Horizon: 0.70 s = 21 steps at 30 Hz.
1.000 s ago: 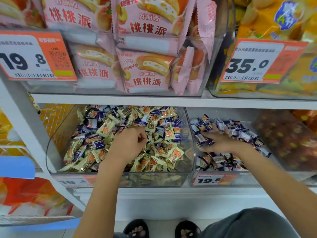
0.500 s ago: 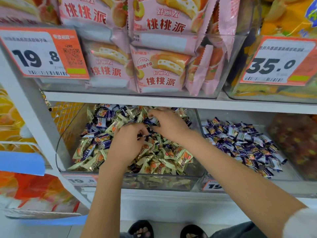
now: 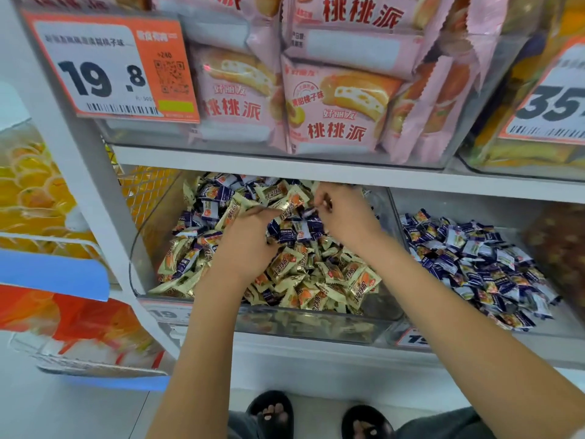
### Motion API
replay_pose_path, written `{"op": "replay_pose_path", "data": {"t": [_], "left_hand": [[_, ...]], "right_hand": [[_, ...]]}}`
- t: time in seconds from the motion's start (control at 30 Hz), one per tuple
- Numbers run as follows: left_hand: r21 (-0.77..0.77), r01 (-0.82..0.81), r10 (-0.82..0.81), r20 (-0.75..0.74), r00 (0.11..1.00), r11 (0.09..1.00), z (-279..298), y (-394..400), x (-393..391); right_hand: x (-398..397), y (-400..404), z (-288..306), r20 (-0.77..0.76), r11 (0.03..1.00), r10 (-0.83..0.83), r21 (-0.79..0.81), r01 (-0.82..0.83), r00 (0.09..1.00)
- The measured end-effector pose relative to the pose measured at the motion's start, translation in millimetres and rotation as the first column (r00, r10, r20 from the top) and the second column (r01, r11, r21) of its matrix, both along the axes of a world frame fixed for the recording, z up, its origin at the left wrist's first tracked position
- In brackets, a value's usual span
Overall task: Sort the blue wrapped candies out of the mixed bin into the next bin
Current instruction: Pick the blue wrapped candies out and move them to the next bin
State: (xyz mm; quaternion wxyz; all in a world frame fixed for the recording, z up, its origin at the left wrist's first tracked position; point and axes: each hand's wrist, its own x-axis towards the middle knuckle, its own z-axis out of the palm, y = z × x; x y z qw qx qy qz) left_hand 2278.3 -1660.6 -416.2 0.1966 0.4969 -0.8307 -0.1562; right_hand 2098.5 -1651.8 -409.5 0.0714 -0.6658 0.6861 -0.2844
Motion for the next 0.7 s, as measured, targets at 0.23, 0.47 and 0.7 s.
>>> {"op": "replay_pose_path", "data": {"t": [0.23, 0.47, 0.7], "left_hand": [[-0.128, -0.021, 0.052, 0.242, 0.969, 0.992, -5, -5, -14], [-0.101, -0.030, 0.059, 0.296, 0.953, 0.994, -9, -11, -14], [-0.021, -0.067, 0.069, 0.142, 0.987, 0.998, -2, -4, -5]], "right_hand": [[3, 12, 4, 0.027, 0.981, 0.157, 0.114, -0.159, 0.987], [24, 13, -16, 0.022, 0.966, 0.063, 0.251, -0.066, 0.998], [51, 4, -32, 0.085, 0.986, -0.064, 0.157, 0.050, 0.994]]}}
